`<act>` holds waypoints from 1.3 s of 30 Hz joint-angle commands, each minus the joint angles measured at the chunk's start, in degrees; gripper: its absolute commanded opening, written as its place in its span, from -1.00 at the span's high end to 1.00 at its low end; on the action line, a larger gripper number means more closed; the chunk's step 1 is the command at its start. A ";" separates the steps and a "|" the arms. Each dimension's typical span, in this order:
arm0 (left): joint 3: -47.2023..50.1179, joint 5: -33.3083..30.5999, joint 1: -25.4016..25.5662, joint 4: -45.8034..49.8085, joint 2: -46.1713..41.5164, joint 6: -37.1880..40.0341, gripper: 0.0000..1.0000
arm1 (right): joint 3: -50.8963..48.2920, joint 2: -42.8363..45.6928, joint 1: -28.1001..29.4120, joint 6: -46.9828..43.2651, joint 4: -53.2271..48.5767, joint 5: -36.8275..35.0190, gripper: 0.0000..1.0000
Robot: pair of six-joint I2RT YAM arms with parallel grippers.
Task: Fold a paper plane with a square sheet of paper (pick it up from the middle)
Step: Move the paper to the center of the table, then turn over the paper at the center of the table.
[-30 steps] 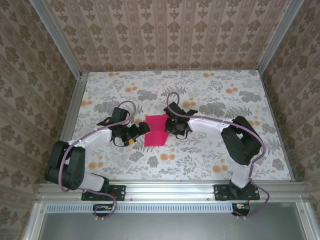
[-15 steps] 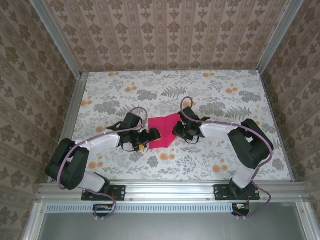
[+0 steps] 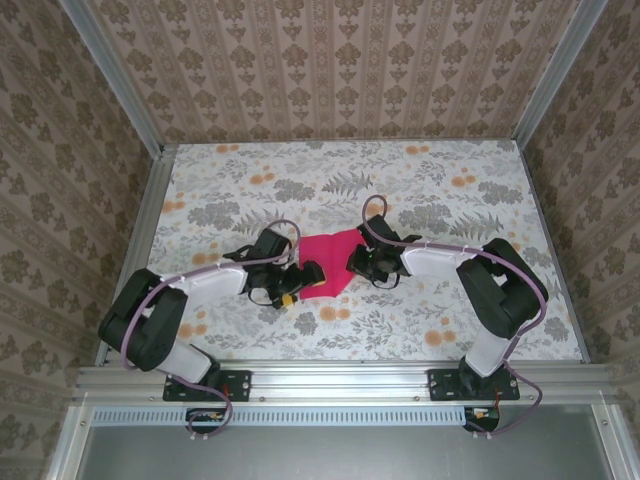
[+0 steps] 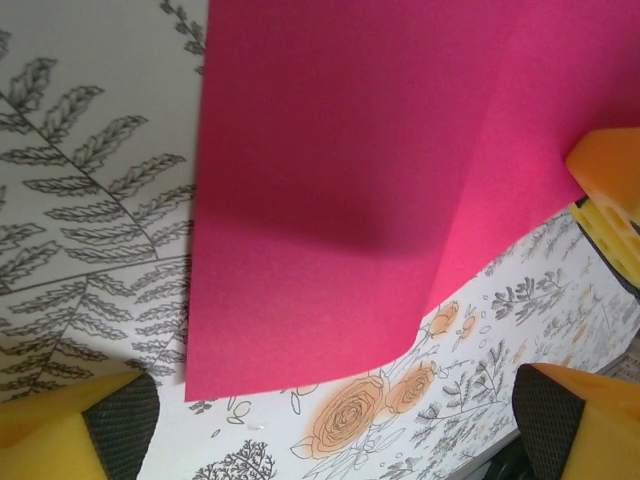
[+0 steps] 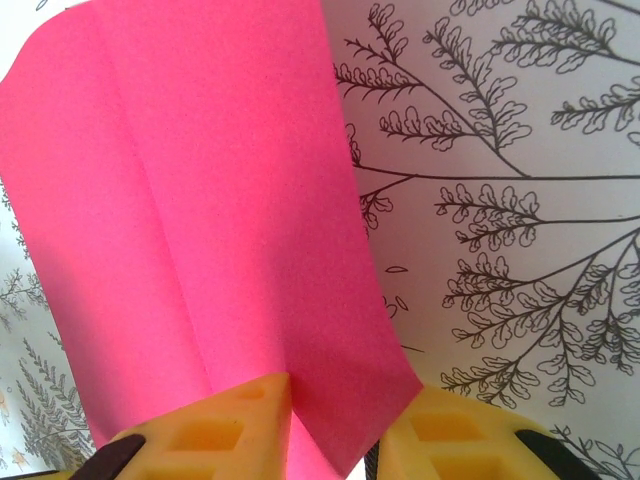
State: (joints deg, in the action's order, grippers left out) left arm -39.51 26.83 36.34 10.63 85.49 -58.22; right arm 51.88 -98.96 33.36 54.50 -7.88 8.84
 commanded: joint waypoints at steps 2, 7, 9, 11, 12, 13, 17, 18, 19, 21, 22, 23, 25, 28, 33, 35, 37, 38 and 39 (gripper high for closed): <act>-2.94 0.61 0.75 0.22 3.62 -0.65 -0.94 | -1.16 0.43 -0.34 1.19 -0.82 -0.32 0.46; -5.69 2.45 0.90 -2.28 6.22 0.16 -0.90 | -1.74 0.08 -0.41 1.48 -0.13 0.39 0.46; -6.78 2.87 0.93 -3.25 6.71 0.96 -0.84 | -2.04 0.02 -0.40 1.55 0.18 0.56 0.46; -7.88 2.87 0.93 -4.65 6.62 2.07 -0.79 | -2.30 0.08 -0.49 1.81 0.45 0.90 0.46; -8.10 2.80 0.88 -5.27 6.46 2.37 -0.77 | -2.48 0.08 -0.62 1.90 0.58 1.11 0.46; -8.30 2.78 0.92 -6.03 6.29 2.85 -0.73 | -2.65 0.16 -0.66 1.96 0.85 1.25 0.47; -7.85 2.75 0.95 -9.53 5.27 3.90 -0.59 | -3.02 0.22 -0.95 2.18 1.17 1.60 0.47; -7.53 2.83 0.93 -10.60 5.15 4.14 -0.56 | -3.22 0.26 -1.02 2.27 1.37 1.61 0.47; -7.04 3.03 0.93 -11.63 5.08 4.25 -0.52 | -3.35 0.33 -1.09 2.36 1.60 1.79 0.47; -6.34 3.61 1.02 -13.56 5.27 4.19 -0.44 | -3.53 0.34 -1.19 2.58 2.46 2.55 0.47; -6.06 3.89 1.02 -14.35 5.38 4.33 -0.38 | -3.62 0.30 -1.32 2.79 3.06 3.09 0.47; -5.84 4.00 1.02 -14.82 5.52 4.43 -0.32 | -3.76 0.28 -1.35 2.99 3.60 3.70 0.47; -6.13 3.30 1.02 -13.88 5.61 5.11 -0.18 | -4.27 0.21 -1.82 3.47 5.70 6.00 0.46; -7.89 1.49 1.02 -9.66 6.00 7.78 0.12 | -5.55 0.70 -4.08 3.09 9.50 10.67 0.39; -9.36 1.42 1.01 -7.12 6.64 11.46 0.56 | -6.80 4.77 -6.93 -0.71 8.29 13.32 0.16; -10.85 0.24 1.02 -4.11 6.53 14.16 0.67 | -7.65 7.41 -8.20 -2.68 5.90 12.68 0.06; -12.57 -0.71 1.02 -0.76 6.47 17.01 0.72 | -8.81 10.26 -9.68 -4.14 3.94 11.70 -0.02; -13.42 -0.56 1.15 0.36 6.47 18.69 0.74 | -9.49 12.06 -10.68 -4.76 2.93 10.89 -0.06; -14.49 -0.50 1.42 1.48 6.53 20.12 0.75 | -10.00 13.40 -11.48 -5.39 2.10 10.26 -0.08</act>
State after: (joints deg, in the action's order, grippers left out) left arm -50.63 27.29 37.12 6.85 91.79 -44.71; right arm 43.48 -89.67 23.75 52.40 -1.80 20.08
